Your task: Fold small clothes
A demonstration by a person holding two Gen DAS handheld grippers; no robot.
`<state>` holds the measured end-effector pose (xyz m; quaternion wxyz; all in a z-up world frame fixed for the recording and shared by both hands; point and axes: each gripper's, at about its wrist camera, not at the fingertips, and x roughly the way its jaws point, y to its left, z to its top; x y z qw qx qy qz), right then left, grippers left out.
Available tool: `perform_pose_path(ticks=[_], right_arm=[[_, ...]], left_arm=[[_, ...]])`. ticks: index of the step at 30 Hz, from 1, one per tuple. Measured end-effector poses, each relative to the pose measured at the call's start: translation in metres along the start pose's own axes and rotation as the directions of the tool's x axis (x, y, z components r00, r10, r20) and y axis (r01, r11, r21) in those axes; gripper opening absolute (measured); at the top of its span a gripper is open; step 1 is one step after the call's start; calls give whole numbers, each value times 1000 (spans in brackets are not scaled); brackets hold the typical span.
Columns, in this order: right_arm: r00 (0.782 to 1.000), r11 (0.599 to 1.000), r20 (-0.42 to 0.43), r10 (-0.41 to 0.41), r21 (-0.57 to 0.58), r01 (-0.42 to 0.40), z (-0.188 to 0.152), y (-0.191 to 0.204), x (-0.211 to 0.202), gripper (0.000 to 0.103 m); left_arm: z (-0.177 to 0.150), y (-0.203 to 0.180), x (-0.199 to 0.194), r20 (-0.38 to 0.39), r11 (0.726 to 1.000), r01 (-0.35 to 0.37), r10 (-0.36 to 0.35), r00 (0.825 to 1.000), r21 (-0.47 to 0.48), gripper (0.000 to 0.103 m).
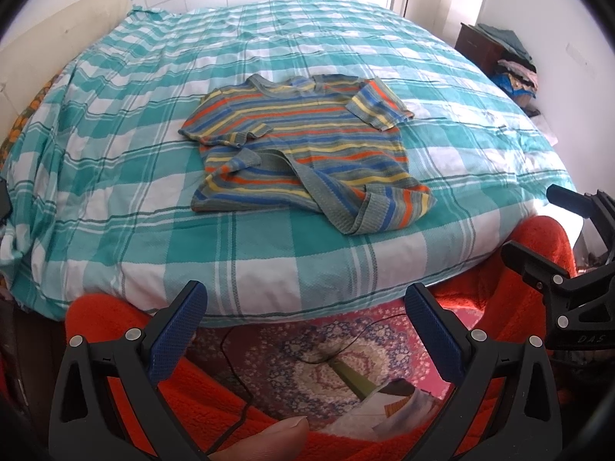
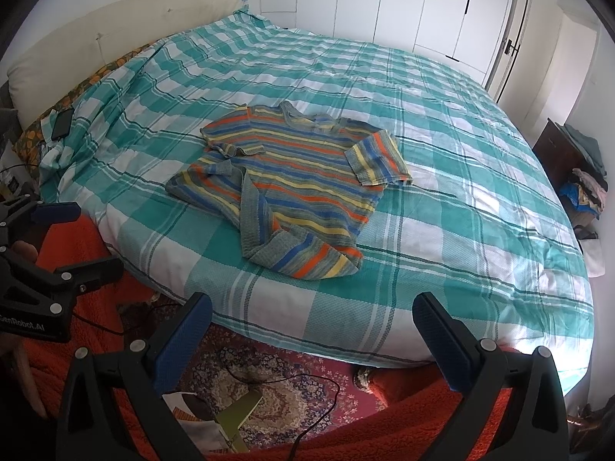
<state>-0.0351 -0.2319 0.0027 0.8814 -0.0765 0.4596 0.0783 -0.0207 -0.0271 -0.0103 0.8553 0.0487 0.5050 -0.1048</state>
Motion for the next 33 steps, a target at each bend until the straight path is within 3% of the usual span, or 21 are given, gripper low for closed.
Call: perform_pose_path(ticks=[33], right_arm=[[1000,1000,-4,-3,-2,3,-2,4,2,103]], left_arm=[[0,5,0,-7,1000,-24,24,1000,-17,103]])
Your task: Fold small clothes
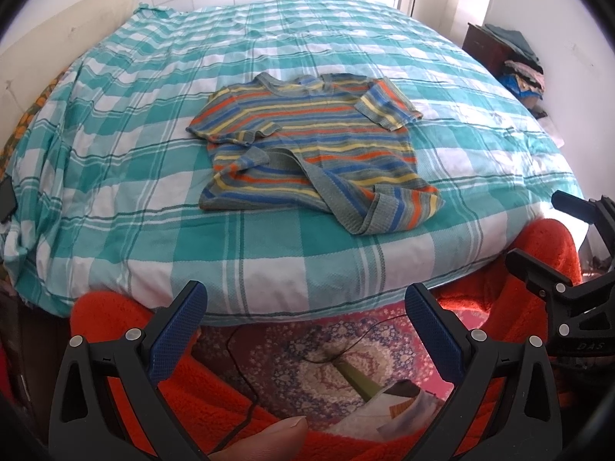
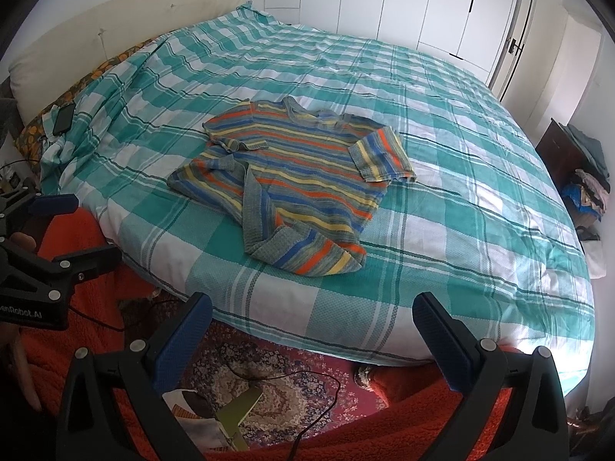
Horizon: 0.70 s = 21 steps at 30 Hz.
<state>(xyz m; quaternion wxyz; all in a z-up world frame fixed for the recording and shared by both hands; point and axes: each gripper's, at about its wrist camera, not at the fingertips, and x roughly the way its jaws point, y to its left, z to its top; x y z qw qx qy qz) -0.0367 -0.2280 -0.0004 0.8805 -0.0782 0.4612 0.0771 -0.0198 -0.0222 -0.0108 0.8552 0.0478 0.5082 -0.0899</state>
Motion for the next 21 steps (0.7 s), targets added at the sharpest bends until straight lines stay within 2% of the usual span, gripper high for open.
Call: perform_pose_path(ticks=[21], right_arm=[[1000,1000,-3,0,-1,0,-1,1,1,103]], left_arm=[[-3,-2,5,-15,1000,4,-4,1000,-3,103]])
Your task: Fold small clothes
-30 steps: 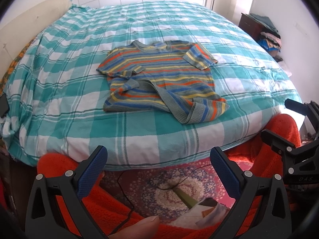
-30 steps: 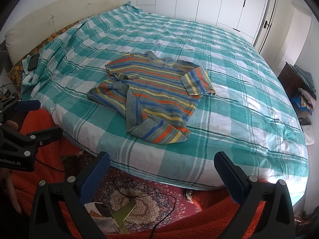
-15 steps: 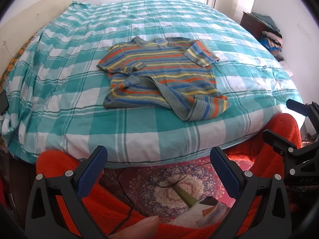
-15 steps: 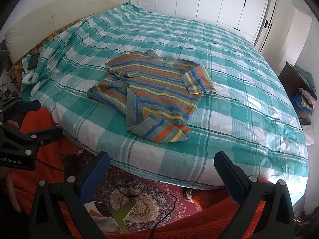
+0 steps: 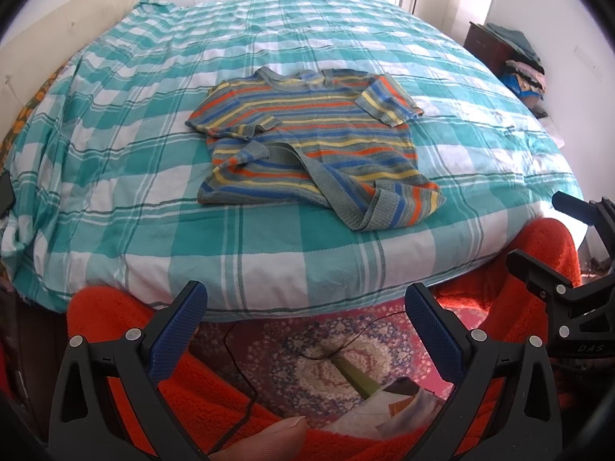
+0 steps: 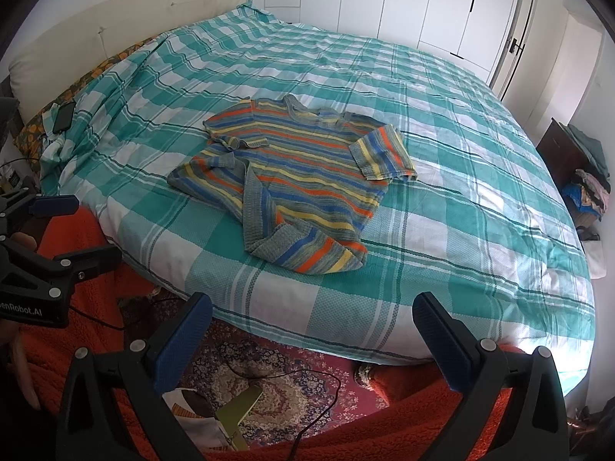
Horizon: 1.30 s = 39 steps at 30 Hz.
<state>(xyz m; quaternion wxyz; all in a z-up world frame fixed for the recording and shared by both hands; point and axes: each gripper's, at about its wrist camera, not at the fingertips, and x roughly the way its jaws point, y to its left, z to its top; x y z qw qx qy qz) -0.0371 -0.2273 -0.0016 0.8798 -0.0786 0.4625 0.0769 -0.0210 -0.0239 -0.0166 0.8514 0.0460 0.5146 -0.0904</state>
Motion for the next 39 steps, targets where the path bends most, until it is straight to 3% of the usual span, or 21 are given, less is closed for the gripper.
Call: perform_pose_path(ticks=[39], right_arm=[[1000,1000,-1,-1,-1,1,3,0,0,103]], left_arm=[[0,1,0,0,1000,-4,4,1000,3,103]])
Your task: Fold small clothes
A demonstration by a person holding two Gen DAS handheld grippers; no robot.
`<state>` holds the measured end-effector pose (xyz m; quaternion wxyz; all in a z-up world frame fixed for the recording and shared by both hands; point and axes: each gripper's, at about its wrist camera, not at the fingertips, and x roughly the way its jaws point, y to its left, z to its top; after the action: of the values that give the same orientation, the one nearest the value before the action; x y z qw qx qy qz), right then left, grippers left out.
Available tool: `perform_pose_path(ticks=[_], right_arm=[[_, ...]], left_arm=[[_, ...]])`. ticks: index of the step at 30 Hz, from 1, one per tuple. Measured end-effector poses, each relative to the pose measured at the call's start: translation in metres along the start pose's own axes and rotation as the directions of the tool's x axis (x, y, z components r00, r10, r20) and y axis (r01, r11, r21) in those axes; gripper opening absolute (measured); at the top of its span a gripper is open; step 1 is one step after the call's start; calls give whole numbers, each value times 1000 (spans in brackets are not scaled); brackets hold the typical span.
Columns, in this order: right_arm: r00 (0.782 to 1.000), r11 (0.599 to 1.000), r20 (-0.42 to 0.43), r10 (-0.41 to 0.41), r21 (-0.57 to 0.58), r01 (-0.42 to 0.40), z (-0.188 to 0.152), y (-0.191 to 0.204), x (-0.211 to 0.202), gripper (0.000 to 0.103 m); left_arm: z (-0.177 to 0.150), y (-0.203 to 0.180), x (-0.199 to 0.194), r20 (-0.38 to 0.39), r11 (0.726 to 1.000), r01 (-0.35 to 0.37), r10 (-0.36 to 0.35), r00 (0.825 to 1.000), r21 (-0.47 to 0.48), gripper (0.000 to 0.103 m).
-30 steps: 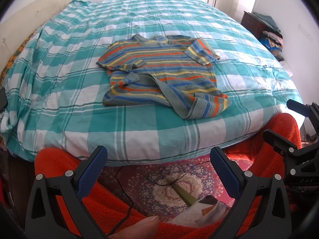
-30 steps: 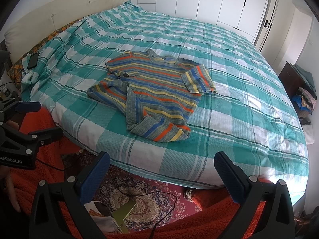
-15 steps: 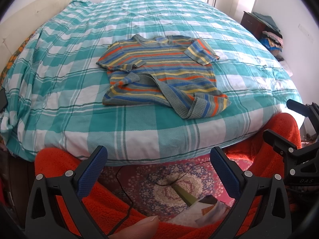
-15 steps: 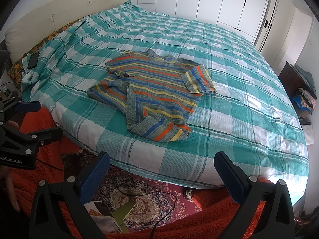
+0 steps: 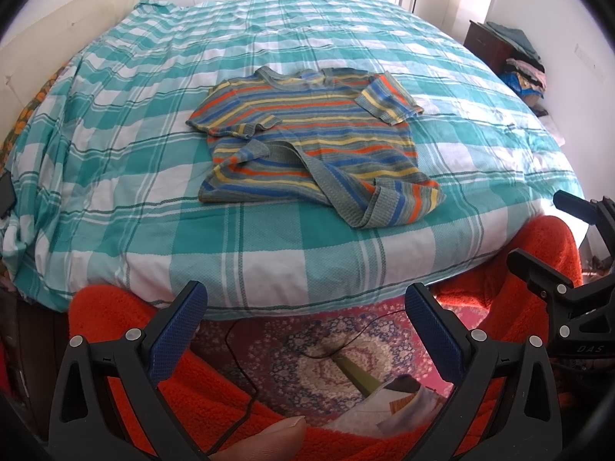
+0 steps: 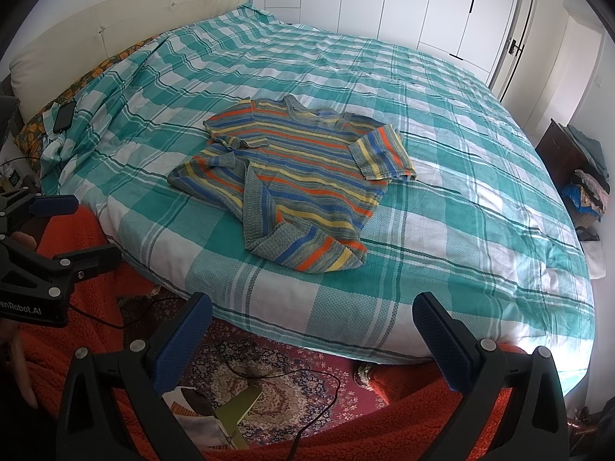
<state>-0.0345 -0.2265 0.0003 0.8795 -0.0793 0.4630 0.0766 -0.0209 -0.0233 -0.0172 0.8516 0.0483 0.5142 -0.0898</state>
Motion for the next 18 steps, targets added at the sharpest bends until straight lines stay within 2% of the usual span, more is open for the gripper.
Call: perform_pose_path(ticks=[6,11,18], right_arm=[[1000,1000,2,0,-1,0,-1,2,1,103],[1000,1000,3,-1,0,1,-2,2,2,103],[1000,1000,4,-1,-5,1,-3,2,2,103]], left_arm=[[1,2,-6,39,999,-50,50,998,18,103],[9,19,-13,100,995,-87,91,991,-44,103],[21,43,-27,209,969,-191,221,953,-153,103]])
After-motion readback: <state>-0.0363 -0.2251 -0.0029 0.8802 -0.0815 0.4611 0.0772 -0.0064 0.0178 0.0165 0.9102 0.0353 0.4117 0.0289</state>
